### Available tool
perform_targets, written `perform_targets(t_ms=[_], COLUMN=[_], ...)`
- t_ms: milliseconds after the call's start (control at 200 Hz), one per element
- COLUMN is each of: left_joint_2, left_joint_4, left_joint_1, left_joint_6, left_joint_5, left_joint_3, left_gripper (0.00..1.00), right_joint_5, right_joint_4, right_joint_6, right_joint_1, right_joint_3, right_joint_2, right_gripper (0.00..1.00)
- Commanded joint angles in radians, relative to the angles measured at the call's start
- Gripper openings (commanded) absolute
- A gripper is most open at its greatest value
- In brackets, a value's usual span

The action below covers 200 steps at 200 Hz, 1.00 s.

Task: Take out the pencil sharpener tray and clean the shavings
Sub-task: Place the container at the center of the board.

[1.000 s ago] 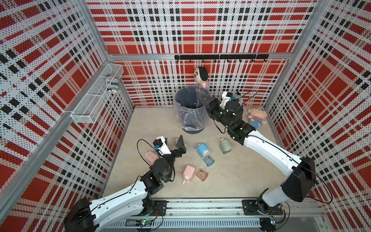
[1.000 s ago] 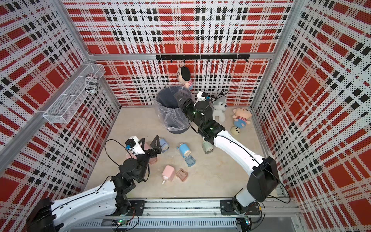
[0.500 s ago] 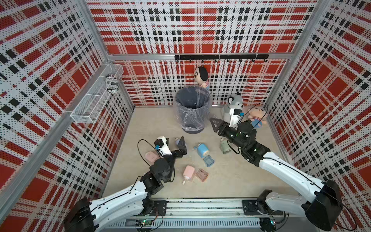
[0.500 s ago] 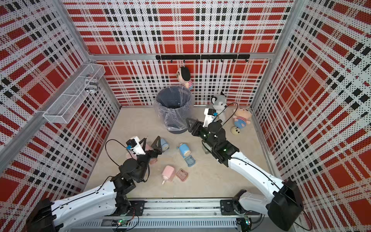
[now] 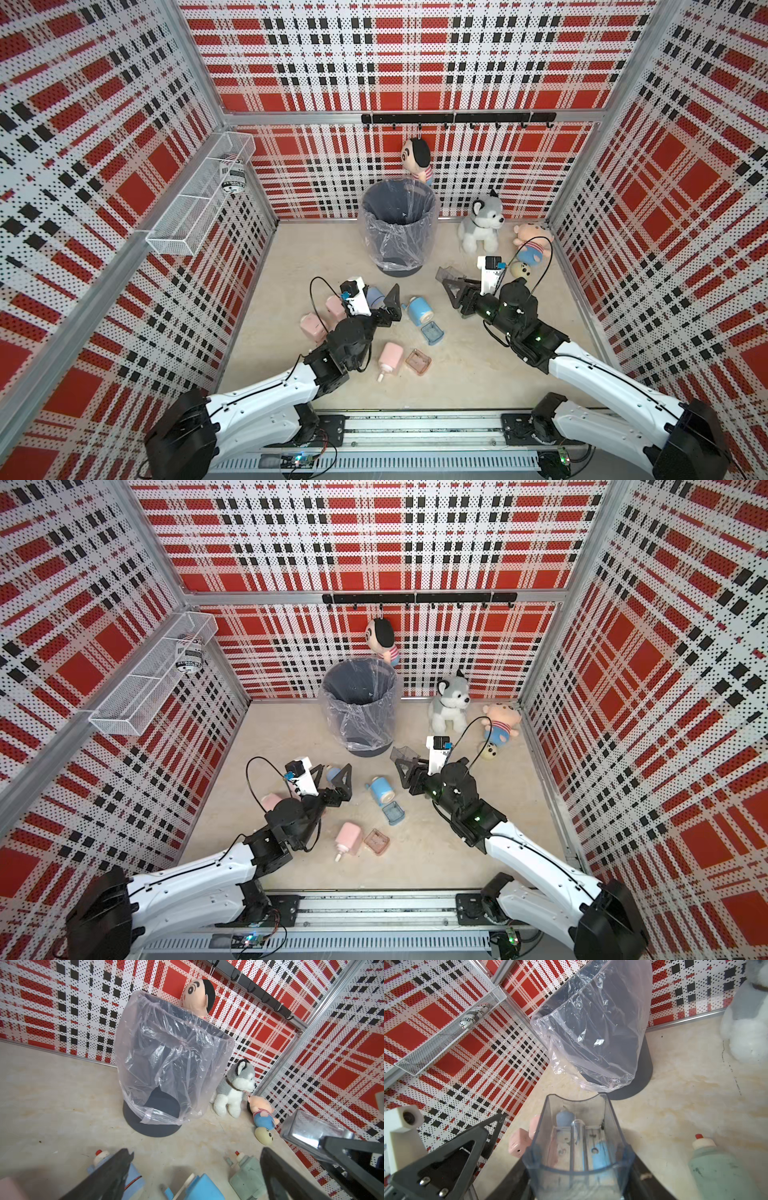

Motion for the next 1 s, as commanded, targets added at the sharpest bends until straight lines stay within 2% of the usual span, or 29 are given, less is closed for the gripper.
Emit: perform_targets(t_ms=[0, 235, 516, 752, 997], left_joint_2=[0.013, -0.016, 0.004, -0.009, -0.013], left_joint_4=[-0.018, -0.046, -0.058, -0.040, -0.038], left_joint_1=[0.051, 0.265, 0.347, 0.474, 0.488], left_joint_6=[-0.060, -0.161, -0.223, -0.301, -0.305], left_joint_5=[0.106, 0.338, 0.368, 0.438, 0.439], left_joint_3=[0.023, 0.002, -0.014, -0.063, -0.071], left_gripper=[0.98, 0.98, 0.98, 0.98, 0.98], right_joint_5=[-0.056, -0.079, -0.058, -0.007, 0.048], right_joint_4=[0.034, 0.067, 0.004, -0.131, -0.217], right_joint_6=[-0.049, -0.055, -0.139, -0.201, -0.231], right_joint_1=[0.007, 0.052, 0.161, 0.248, 0.303], right_joint_3=[-0.010, -0.001, 0.096, 0.192, 0.306], right_joint_2=[-0.002, 0.102, 0.253, 0.358, 0.502], right_gripper=[0.54, 0.52, 0.52, 0.52, 0.53])
